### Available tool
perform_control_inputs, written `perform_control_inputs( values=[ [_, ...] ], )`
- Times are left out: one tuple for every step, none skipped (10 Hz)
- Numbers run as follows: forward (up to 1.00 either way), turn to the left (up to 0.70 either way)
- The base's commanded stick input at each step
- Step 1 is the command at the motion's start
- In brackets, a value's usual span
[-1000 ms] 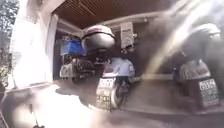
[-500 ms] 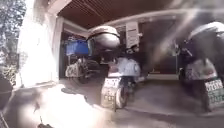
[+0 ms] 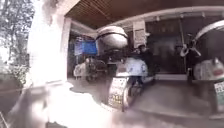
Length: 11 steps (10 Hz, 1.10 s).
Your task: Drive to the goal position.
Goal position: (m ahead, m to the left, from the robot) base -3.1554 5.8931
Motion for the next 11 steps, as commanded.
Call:
perform_control_inputs(
  values=[
    [0.00,0.45],
    [0.00,0.45],
    [0.00,0.45],
    [0.00,0.45],
    [0.00,0.45],
    [0.00,0.45],
    [0.00,0.45],
    [0.00,0.45],
    [0.00,0.45],
    [0.00,0.45],
    [0.00,0.45]
  ],
)
